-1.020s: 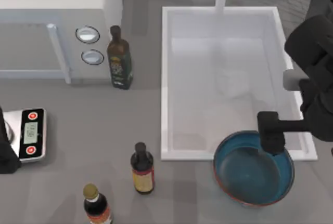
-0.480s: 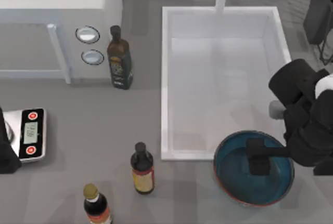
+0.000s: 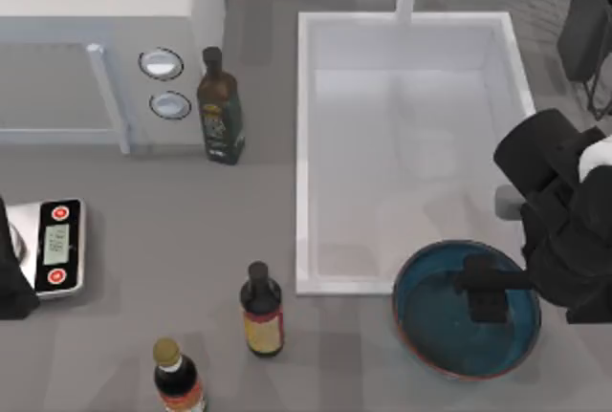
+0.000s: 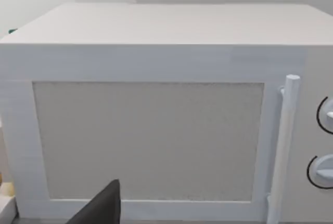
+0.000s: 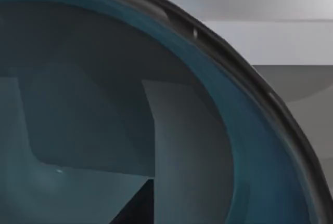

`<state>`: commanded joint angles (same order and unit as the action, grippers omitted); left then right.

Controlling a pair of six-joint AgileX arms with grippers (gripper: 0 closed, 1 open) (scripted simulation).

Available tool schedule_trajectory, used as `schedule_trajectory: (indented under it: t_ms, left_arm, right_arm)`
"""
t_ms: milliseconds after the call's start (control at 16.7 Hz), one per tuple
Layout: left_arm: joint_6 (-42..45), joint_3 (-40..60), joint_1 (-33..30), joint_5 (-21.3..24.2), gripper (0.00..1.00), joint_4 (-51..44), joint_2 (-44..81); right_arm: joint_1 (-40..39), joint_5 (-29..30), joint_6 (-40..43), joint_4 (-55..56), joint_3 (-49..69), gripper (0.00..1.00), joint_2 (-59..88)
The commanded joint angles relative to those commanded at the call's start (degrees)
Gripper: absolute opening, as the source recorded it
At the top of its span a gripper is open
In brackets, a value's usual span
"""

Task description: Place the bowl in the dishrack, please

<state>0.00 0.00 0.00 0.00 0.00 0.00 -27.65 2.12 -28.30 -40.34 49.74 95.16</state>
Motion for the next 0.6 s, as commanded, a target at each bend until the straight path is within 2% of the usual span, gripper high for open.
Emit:
schedule_trajectory:
  t_ms: [480, 600]
  left_arm:
    - [0.00, 0.00, 0.00, 0.00, 1.00, 0.00, 0.00]
    - [0.00, 0.00, 0.00, 0.00, 1.00, 0.00, 0.00]
  right_arm:
    - [0.00, 0.00, 0.00, 0.00, 0.00, 0.02, 0.00]
    - [0.00, 0.00, 0.00, 0.00, 0.00, 0.00, 0.00]
